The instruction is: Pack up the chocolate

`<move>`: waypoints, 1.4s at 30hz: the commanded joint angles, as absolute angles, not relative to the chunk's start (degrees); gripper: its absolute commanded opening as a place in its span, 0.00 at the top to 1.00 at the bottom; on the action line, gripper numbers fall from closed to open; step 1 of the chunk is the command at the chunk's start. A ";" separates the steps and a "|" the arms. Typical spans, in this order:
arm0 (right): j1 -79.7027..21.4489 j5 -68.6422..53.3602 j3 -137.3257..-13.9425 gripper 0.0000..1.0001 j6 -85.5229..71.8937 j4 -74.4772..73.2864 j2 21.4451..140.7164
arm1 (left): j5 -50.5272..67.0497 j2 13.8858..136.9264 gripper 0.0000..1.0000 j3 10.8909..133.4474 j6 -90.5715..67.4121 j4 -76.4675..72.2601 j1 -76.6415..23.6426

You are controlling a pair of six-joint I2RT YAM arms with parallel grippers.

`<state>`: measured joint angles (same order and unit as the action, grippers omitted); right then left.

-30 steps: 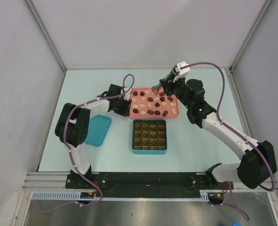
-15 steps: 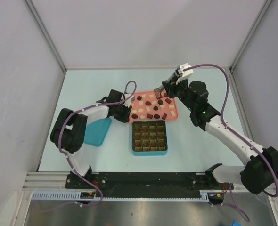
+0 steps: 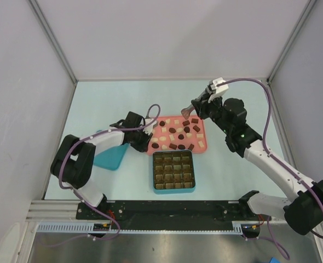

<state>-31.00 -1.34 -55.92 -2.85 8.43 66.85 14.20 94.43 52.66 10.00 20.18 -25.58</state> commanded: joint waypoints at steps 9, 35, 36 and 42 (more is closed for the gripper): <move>-36.64 -0.44 -53.61 0.96 -3.17 10.72 66.00 | 13.54 86.49 0.15 54.40 11.96 24.17 -27.69; -42.80 -5.53 -57.30 0.88 -0.62 36.56 88.85 | 37.80 79.37 0.00 63.38 8.35 28.93 4.57; -42.80 -5.62 -57.57 0.88 -0.44 37.17 89.90 | 37.53 78.67 0.00 62.76 8.70 28.66 4.74; -42.72 -4.92 -59.68 0.86 -0.18 38.23 92.98 | 36.13 73.75 0.00 60.21 10.02 28.39 5.54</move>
<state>-42.54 -5.06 -56.21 -1.26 32.25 91.66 35.33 78.65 60.82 8.25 30.20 4.75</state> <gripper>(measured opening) 0.228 0.996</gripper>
